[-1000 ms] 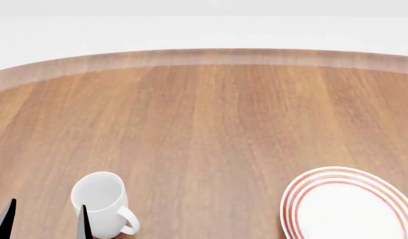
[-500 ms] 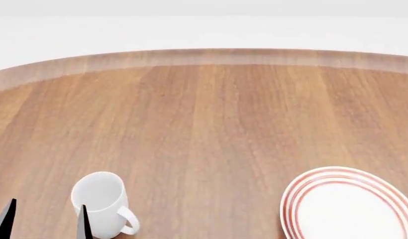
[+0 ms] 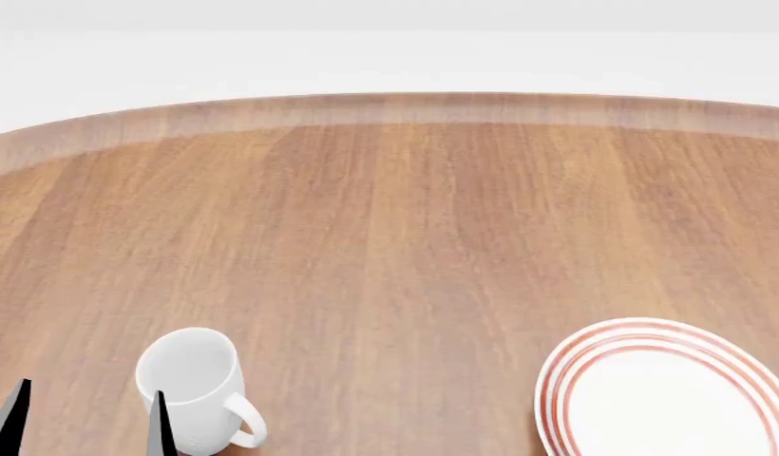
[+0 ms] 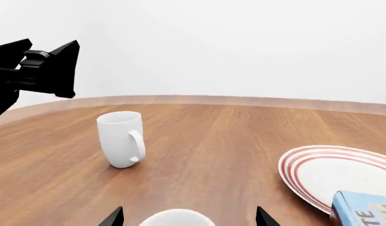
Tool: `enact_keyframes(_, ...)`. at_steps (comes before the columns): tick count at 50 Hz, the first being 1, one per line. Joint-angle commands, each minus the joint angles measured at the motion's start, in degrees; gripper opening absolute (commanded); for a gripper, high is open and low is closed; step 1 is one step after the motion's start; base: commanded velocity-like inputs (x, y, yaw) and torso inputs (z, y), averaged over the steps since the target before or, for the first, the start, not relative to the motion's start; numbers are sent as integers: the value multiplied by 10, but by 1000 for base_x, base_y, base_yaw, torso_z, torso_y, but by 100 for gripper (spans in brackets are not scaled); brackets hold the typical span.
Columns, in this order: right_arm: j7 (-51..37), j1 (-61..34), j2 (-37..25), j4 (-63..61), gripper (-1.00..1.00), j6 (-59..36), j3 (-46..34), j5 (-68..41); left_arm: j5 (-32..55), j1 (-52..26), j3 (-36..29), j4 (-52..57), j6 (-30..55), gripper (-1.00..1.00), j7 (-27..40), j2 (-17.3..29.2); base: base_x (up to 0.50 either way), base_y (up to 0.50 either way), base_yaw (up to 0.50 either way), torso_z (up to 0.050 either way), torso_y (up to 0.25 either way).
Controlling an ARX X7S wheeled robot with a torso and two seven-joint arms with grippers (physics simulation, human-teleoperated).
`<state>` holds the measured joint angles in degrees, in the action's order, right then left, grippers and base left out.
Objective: Pick up the red mug and put it on the plate
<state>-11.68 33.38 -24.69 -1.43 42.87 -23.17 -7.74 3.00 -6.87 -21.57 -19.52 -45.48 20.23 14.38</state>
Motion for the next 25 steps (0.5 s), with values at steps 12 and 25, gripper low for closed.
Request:
enact_keyframes(12, 10, -10, 10, 50, 100, 30, -16, -8, -1, -1, -3, -1, -2, 100, 4, 2, 0, 0, 0, 0, 0)
enact_keyframes(25, 17, -13, 14, 86, 100, 60, -19, -20, 0, -2, -5, -2, -5, 100, 6, 3, 0, 0, 0, 0, 0)
